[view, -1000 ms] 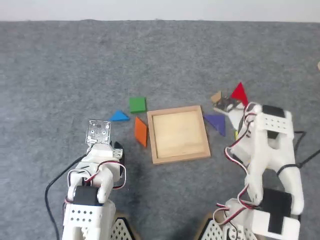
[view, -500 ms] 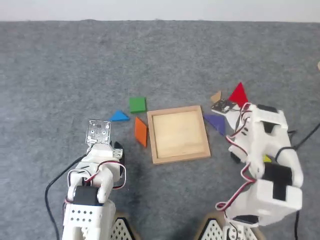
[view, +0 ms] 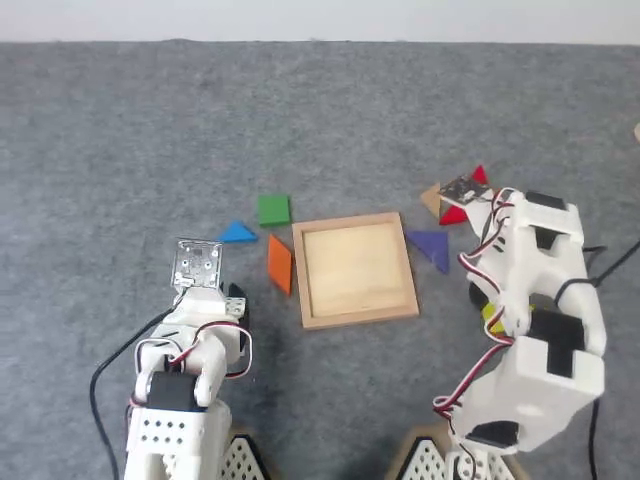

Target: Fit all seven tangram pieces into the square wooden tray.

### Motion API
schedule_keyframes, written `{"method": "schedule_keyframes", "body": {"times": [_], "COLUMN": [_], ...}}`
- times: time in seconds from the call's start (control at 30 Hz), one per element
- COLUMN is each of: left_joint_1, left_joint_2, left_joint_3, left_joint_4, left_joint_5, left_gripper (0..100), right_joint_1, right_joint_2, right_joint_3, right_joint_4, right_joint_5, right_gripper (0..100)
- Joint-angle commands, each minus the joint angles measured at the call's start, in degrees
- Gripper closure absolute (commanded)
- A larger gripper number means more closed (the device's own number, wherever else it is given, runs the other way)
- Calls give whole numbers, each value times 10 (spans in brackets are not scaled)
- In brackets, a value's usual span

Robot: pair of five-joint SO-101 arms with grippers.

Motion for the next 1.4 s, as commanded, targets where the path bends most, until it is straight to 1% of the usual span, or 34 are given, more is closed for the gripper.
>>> {"method": "schedule_keyframes", "body": {"times": [0.0, 0.13, 0.33, 0.43, 0.57, 0.63, 0.7, 0.8, 0.93, 1.03, 1.2, 1.27, 1.37], "left_joint_1": [-4, -4, -4, -4, -4, -4, -4, -4, -4, -4, -4, -4, -4], "left_joint_2": [-8, -8, -8, -8, -8, -8, -8, -8, -8, -8, -8, -8, -8], "left_joint_3": [-10, -10, -10, -10, -10, -10, -10, -10, -10, -10, -10, -10, -10], "left_joint_4": [2, 2, 2, 2, 2, 2, 2, 2, 2, 2, 2, 2, 2], "left_joint_5": [5, 5, 5, 5, 5, 5, 5, 5, 5, 5, 5, 5, 5], "left_gripper": [946, 946, 946, 946, 946, 946, 946, 946, 946, 946, 946, 946, 946], "right_joint_1": [-5, -6, 6, 30, 44, 44, 48, 62, 98, 141, 220, 238, 240], "right_joint_2": [4, 4, -6, -44, -129, -180, -229, -291, -345, -366, -371, -371, -371], "right_joint_3": [-24, -47, -52, -83, -121, -113, -75, 31, 168, 206, 219, 227, 256], "right_joint_4": [4, 5, 9, 65, 183, 226, 243, 225, 153, 151, 153, 150, 145], "right_joint_5": [-46, -69, -64, -52, -3, 30, 64, 126, 173, 209, 273, 289, 299], "right_gripper": [976, 976, 991, 990, 989, 987, 965, 901, 817, 812, 812, 812, 812]}}
